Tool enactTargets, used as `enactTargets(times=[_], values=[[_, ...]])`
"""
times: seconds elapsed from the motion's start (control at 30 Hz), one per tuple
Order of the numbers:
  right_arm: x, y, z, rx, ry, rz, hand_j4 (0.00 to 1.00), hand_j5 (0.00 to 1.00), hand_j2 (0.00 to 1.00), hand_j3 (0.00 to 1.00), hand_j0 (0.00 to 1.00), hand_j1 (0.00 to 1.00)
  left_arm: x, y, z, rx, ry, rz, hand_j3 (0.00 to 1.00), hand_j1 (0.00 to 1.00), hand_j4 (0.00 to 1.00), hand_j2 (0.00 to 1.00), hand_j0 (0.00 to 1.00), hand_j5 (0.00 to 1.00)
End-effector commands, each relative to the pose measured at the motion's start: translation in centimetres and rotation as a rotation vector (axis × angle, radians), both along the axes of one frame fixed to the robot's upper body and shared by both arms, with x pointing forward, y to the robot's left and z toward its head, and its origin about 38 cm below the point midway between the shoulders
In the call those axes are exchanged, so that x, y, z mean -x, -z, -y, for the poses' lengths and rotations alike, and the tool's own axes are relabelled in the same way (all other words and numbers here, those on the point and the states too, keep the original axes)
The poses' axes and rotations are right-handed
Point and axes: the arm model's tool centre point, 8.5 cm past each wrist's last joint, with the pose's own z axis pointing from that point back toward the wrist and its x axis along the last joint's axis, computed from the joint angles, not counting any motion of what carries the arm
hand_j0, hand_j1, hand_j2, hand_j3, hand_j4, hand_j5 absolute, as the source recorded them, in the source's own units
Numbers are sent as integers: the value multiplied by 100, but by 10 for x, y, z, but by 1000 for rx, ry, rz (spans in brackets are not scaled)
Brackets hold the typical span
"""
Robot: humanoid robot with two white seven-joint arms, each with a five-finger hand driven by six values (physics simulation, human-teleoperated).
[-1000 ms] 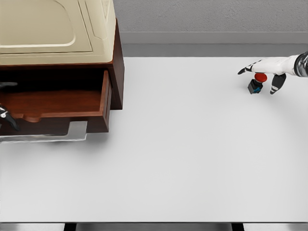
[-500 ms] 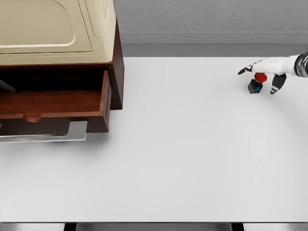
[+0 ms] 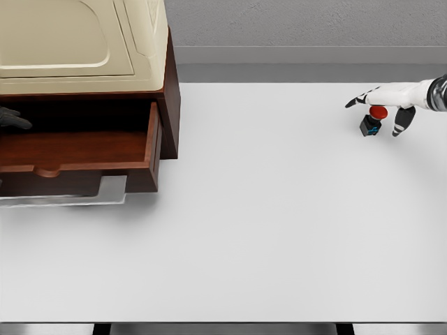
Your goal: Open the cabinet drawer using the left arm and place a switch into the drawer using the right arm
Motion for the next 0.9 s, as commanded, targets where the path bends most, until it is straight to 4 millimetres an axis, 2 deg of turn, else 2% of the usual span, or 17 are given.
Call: enactTargets(times=[0.0, 0.1, 0.2, 0.27, 0.33, 0.4, 0.53, 0.57, 0.63, 0.67, 0.7, 0.73, 0.77, 0.8, 0.87], values=[[0, -1, 0, -6, 4, 3, 100, 100, 100, 100, 100, 100, -1, 7, 4, 22, 12, -15, 100, 100, 100, 100, 100, 100], [0, -1, 0, -5, 4, 2, 100, 100, 100, 100, 100, 100, -2, 7, 6, 26, 25, -16, 100, 100, 100, 100, 100, 100], [0, -1, 0, -6, 4, 3, 84, 84, 84, 84, 84, 84, -3, 3, 7, 29, 26, -3, 100, 100, 100, 100, 100, 100], [0, -1, -1, -7, 3, 3, 79, 79, 79, 79, 79, 79, -4, -1, 7, 33, 26, 11, 100, 100, 100, 100, 100, 100], [0, -1, -1, -7, 3, 3, 69, 69, 69, 69, 69, 69, -8, 6, 15, 75, 49, 17, 100, 100, 100, 100, 100, 100], [-1, -2, 0, -8, 3, 5, 65, 65, 65, 65, 65, 65, -10, 13, 23, 91, 82, 2, 100, 100, 100, 100, 100, 100], [-1, -1, -1, -7, 2, 4, 64, 64, 64, 64, 64, 64, -16, 18, 34, 132, 121, 9, 100, 100, 100, 100, 100, 100], [-1, -2, 0, -6, 4, 4, 59, 59, 59, 59, 59, 59, -15, 18, 34, 129, 121, 8, 100, 100, 100, 100, 100, 100], [-1, -2, 0, -7, 4, 5, 61, 61, 61, 61, 61, 61, -16, 17, 34, 131, 121, 10, 100, 100, 100, 100, 100, 100], [0, -2, 1, -1, 5, 4, 74, 74, 74, 74, 74, 74, -16, 15, 34, 131, 122, 18, 100, 100, 100, 100, 100, 100], [0, 0, 3, 25, 3, 1, 77, 77, 77, 77, 77, 77, -16, 15, 34, 131, 122, 19, 99, 99, 99, 99, 99, 99], [0, 0, 3, 31, 1, 1, 84, 84, 84, 84, 84, 84, -17, 12, 35, 132, 124, 27, 99, 99, 99, 99, 99, 99], [0, 0, 3, 34, 1, 1, 96, 96, 96, 96, 96, 96, -18, 10, 36, 136, 127, 36, 99, 99, 99, 99, 99, 99], [0, 0, 3, 34, 1, 1, 100, 100, 100, 100, 100, 100, -19, 9, 39, 148, 135, 46, 99, 99, 99, 99, 99, 99], [0, 0, 3, 40, 1, 0, 100, 100, 100, 100, 100, 100, -22, 15, 46, 180, 153, 49, 99, 99, 99, 99, 99, 99]])
